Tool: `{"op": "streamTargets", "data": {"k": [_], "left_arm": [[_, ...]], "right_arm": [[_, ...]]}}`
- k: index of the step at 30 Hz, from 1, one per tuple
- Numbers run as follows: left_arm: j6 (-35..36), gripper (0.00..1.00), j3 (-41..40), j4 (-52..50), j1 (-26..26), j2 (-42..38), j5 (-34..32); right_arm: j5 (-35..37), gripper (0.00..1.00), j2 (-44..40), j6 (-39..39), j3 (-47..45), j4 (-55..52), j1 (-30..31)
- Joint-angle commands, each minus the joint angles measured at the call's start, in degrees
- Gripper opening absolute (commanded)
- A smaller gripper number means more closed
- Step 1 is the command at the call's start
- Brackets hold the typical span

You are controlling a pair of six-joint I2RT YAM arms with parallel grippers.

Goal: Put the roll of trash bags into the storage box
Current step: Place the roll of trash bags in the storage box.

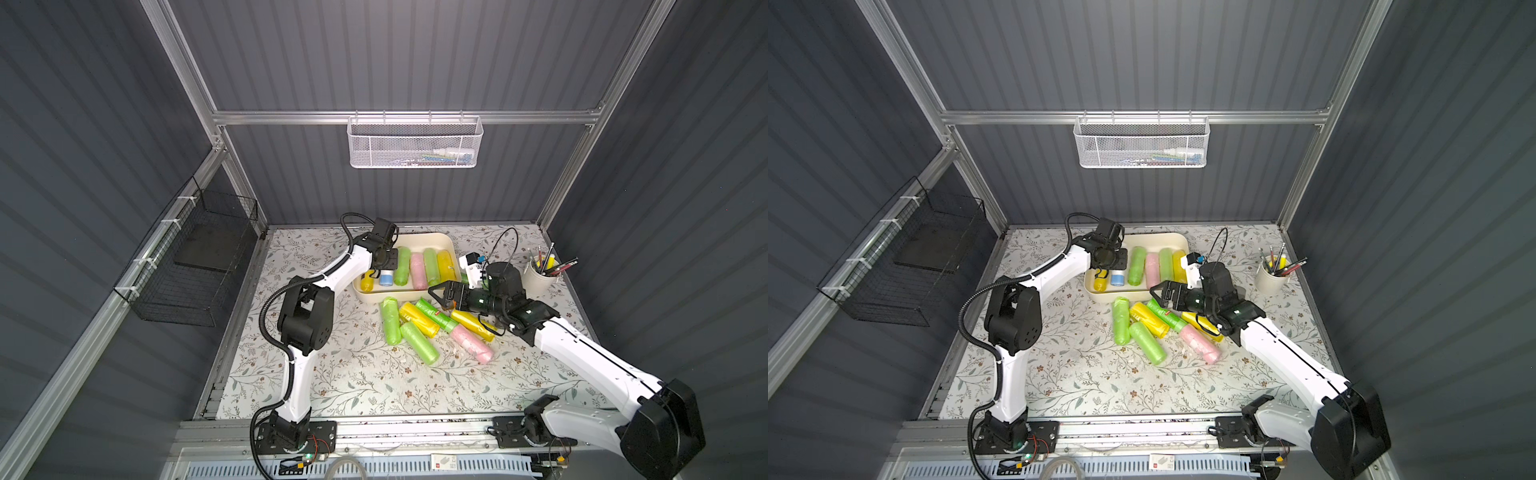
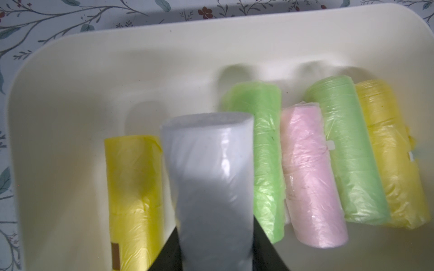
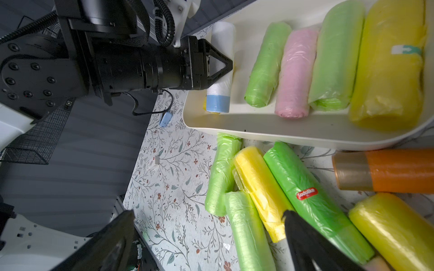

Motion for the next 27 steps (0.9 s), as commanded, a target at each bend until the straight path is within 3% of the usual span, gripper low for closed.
{"op": "streamTargets", "data": {"k": [1,27], "left_arm": [[1.4,0.39,2.9,-0.3,-0.1,1.4,-0.9],[3.1,0.39,11.9,-2.2,-0.1,10.9,-2.7]], "right_arm": [[0.1,0.99,-1.6,0.3,-0.8,-0.7,-0.3],[0.7,0.99,-1.1,1.2,-1.6,-0.7,-0.3]]}}
